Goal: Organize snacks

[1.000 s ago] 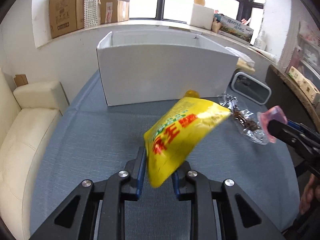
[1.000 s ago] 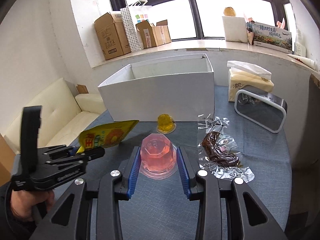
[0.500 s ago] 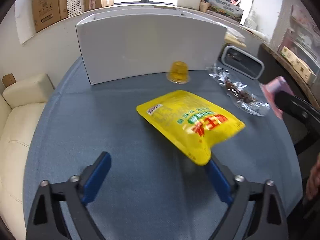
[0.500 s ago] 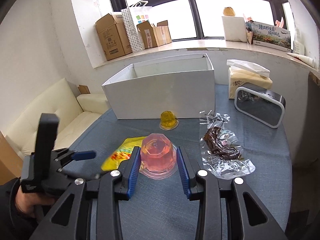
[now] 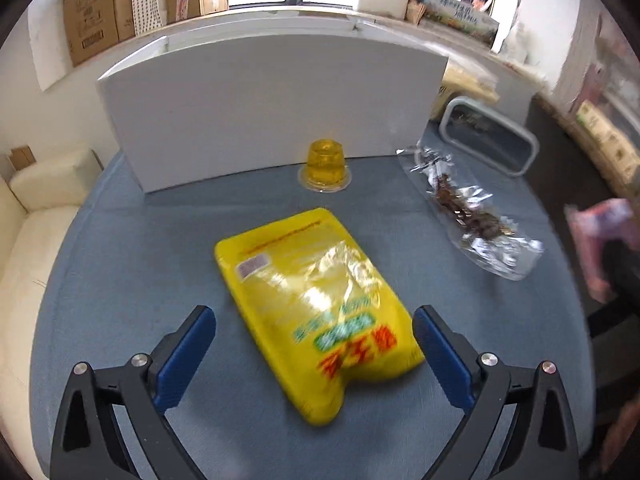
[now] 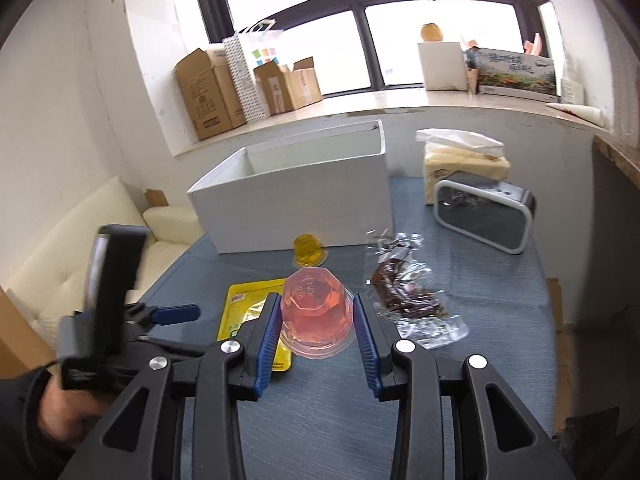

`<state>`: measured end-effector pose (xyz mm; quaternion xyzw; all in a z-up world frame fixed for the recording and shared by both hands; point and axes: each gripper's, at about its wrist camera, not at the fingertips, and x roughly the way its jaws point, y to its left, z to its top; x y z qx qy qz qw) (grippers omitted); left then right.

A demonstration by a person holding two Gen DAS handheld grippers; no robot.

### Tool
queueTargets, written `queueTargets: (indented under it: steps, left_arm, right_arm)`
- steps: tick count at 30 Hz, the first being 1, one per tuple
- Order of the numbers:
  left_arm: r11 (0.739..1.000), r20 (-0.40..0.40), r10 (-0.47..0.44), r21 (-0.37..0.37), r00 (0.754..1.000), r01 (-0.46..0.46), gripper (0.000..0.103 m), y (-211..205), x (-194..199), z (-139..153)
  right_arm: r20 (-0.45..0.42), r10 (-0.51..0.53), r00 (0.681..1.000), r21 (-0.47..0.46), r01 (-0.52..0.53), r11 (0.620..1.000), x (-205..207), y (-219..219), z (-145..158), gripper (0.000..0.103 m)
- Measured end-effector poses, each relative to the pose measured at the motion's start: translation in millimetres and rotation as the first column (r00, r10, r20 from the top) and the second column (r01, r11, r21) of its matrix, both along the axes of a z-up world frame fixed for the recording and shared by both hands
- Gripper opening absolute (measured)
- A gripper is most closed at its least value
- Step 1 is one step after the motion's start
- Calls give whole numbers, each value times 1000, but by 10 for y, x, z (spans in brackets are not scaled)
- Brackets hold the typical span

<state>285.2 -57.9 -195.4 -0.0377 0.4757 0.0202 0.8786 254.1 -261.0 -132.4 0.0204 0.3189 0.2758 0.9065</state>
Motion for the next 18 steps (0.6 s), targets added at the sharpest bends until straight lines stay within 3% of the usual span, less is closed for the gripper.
queueTargets:
  steps: [2,6,12,14,16,18]
  left_arm:
    - [998,-11,18,55,1000,-17,101,-114,88,-63]
    - [995,-26,35,90,999,-32,101,-211,172,-169]
    - [998,5,56,28,998,-56,99,-82,113,-201]
    - [998,24,63,29,998,-64,85,-34,39,-168]
    - [997,41,60,39,997,-62,51,19,-29,-112]
    - [999,35,53,7,998,-53,37,113,-69,-85]
  right_arm:
    - [3,-9,1000,2,9,1000,-15,-63,8,39]
    - [0,-20,1000,15,20,1000,-20,-182,-1,39]
    - [-17,-25,1000,36,25,999,-6,-274,-61,39]
    - [-24,-23,999,44,24,999,-4,-271,-80,39]
    - [-25,-19,999,48,20,999,-9,-251,-89,39]
    - [-26,-15,1000,48,16,999,-21,-227,-97,39]
